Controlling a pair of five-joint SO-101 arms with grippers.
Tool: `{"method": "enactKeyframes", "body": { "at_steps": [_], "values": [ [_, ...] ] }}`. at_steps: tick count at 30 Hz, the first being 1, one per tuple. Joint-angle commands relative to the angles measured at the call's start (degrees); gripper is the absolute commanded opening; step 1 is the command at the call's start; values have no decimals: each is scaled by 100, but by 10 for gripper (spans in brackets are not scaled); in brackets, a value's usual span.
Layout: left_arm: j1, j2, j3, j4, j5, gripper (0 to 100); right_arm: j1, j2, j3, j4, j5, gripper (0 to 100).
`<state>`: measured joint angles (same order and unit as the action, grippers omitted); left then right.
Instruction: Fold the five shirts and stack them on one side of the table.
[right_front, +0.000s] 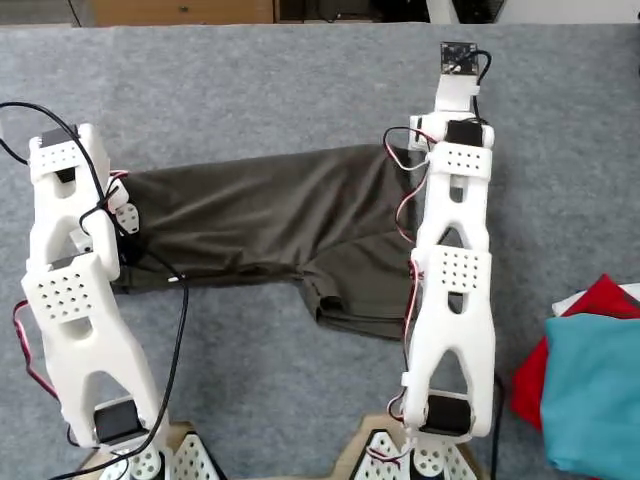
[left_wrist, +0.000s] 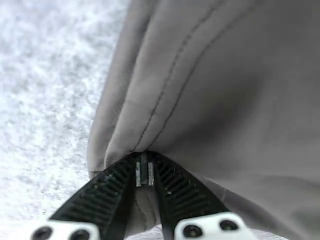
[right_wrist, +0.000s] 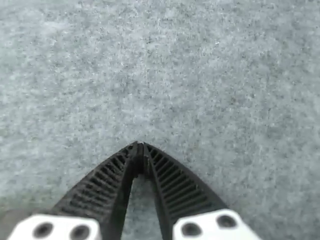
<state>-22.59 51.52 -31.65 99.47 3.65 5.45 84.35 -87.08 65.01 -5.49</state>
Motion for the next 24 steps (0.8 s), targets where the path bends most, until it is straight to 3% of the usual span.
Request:
{"method": "enactKeyframes", "body": {
  "at_steps": [1, 12, 20, 24],
  "values": [
    [-290, 233, 185, 9, -79, 20, 92, -66, -233, -35, 9, 6],
    [334, -1657, 132, 132, -70, 20, 4, -163, -840, 325, -9, 6],
    [545, -3099, 1046, 132, -44, 20, -4, -171, -840, 334, -9, 6],
    [519, -3257, 1248, -44, -35, 20, -435, -356, -848, 703, -9, 6]
  ]
}}
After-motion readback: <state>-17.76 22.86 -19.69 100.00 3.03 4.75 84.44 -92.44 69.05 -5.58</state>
